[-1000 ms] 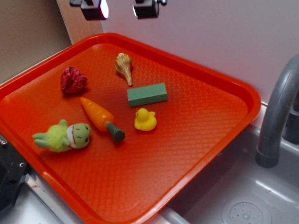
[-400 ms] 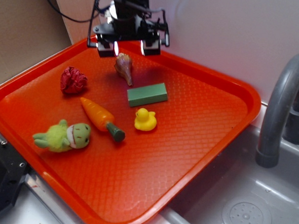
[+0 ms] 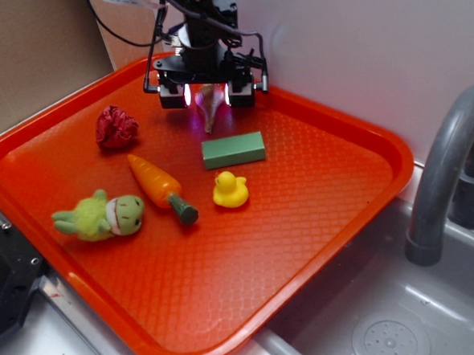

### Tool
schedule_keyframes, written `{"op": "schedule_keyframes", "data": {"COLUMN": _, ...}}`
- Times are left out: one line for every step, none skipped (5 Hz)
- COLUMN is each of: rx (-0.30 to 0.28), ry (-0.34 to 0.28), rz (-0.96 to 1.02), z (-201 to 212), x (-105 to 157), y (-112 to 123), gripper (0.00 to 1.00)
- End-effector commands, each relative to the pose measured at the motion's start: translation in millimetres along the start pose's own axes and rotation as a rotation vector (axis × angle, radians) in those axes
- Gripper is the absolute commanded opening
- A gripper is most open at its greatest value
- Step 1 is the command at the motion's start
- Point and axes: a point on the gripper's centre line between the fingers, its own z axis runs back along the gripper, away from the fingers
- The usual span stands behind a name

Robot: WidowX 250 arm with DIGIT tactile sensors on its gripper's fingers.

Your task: Grab the shell.

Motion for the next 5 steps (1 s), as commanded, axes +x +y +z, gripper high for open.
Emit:
{"op": "schedule_keyframes", "data": {"rx": -0.047, "ry": -0.003, "rz": -0.071, "z": 9, "x": 16, "y": 16, "gripper": 0.0}}
{"op": "schedule_keyframes", "data": {"rx": -0.072, "ry": -0.018, "rz": -0.17, "z": 22, "x": 15, "y": 8, "gripper": 0.0}}
{"op": "schedule_keyframes", "data": {"rx": -0.09, "ry": -0.018, "rz": -0.334, "z": 53, "x": 9, "y": 1, "gripper": 0.0}}
{"op": "schedule_keyframes", "data": {"rx": -0.058, "ry": 0.054, "rz": -0.537, "z": 82, "x": 1, "y": 0, "gripper": 0.0}}
{"op": "schedule_keyframes", "data": {"rx": -0.084, "ry": 0.078, "rz": -0.688, "z": 112, "x": -7, "y": 5, "gripper": 0.0}}
